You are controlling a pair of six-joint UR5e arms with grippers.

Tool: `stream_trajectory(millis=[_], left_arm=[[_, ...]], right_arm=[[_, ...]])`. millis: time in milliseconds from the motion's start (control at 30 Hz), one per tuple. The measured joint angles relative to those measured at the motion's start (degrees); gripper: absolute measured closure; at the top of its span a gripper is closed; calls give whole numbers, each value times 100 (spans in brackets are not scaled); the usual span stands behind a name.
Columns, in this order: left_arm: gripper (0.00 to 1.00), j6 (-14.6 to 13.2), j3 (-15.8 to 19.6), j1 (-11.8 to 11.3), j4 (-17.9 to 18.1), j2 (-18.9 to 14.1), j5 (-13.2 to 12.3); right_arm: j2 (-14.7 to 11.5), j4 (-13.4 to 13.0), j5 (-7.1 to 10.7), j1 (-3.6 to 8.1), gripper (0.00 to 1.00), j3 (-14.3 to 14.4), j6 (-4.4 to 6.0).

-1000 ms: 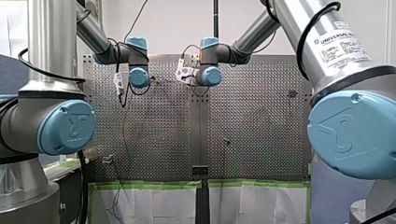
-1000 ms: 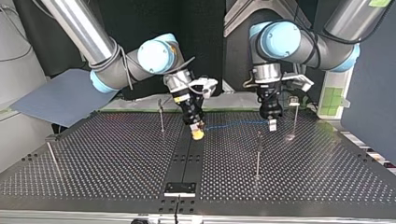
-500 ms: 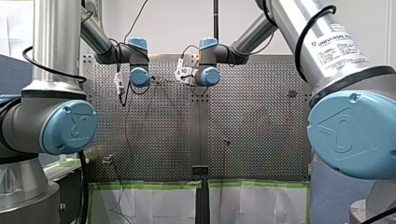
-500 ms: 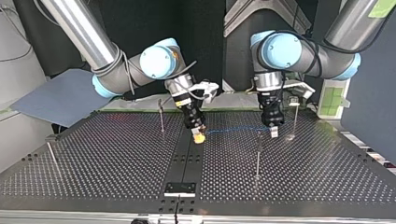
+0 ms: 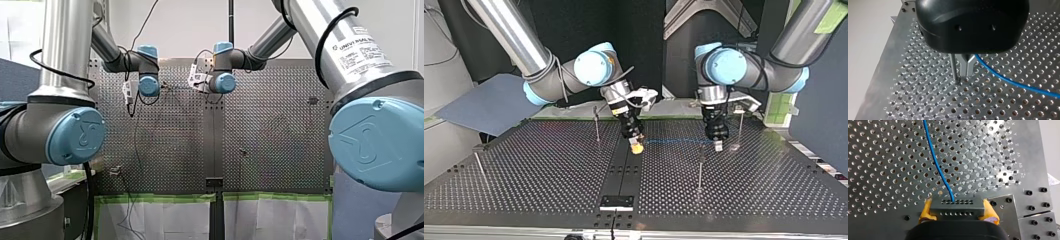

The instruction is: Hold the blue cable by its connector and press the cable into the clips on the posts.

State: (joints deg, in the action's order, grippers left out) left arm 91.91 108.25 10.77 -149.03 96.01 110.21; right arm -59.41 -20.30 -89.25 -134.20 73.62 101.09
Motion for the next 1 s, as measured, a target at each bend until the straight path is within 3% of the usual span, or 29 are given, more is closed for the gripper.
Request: stream_trajectory(millis=[433,767,1000], left_arm=[[99,23,-145,-173,-13,17,-303],[99,215,-372,-289,-97,24,-436],[99,324,-541,-365,-193,121,-554]], right_arm=[[33,-8,69,33,100,-71,0],[69,-11,121,65,100,-141,0],[265,19,145,92,100,-346,0]])
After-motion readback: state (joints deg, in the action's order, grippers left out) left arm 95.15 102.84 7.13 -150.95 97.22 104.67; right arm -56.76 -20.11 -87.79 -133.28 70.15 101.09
